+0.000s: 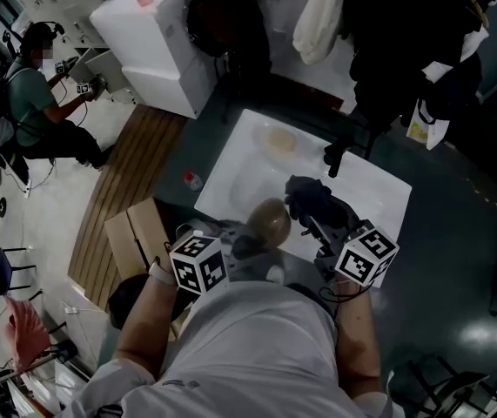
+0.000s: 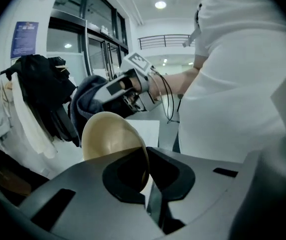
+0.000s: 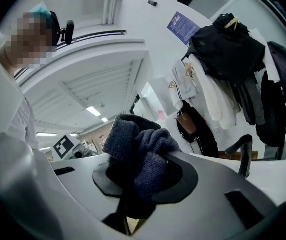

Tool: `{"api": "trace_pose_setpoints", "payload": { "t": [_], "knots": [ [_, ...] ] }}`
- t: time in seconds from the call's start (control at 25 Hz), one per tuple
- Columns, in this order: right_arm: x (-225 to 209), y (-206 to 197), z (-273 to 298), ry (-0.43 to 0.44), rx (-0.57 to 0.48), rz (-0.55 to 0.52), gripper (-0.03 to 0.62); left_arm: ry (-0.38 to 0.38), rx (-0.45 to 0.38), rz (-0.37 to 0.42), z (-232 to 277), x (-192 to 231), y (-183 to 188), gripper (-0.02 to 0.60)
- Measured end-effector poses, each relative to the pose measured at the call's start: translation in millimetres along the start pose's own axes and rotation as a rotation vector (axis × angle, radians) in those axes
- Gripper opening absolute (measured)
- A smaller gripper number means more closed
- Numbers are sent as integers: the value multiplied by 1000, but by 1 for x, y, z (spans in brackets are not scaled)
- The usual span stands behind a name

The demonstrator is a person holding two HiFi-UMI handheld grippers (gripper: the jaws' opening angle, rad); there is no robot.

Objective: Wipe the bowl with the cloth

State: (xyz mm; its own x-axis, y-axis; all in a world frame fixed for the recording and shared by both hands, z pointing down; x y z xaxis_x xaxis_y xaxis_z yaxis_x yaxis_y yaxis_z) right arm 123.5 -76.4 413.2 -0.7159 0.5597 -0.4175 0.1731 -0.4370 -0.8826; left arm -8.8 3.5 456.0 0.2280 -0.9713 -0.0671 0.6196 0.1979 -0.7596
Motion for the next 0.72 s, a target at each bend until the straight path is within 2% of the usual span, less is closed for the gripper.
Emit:
{"api": "trace_pose_setpoints", "payload": {
  "t": [0.16,0.28,0.36,0.44,0.72],
  "knots": [
    [16,20,-1,67,11,-109,100,16,131,70,4,2,-8,17],
    [32,31,6,151,67,-227,100,22,260,166,9,4,-14,17],
    [43,33,15,214,154,-355,100,13,351,241,14,5,-17,17],
    [53,32,23,256,252,-494,100,0,403,304,17,6,-15,17],
    [67,-2,42,377,556,-898,100,8,498,496,16,11,-4,17]
  ]
}}
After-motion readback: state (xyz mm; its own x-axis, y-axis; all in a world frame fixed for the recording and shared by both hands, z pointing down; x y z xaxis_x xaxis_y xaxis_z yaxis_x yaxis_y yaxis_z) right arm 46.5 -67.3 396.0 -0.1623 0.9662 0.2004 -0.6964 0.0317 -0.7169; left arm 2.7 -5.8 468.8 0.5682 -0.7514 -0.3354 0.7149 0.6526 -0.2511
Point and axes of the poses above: the fingertips, and each gripper's own axes: z forward along the fingers, x to its left, y out of its top, the point moved 5 cm from there along -z, backward along the fingers, and after that the axes turned 6 degrees about -y, right-handed, at the moved point
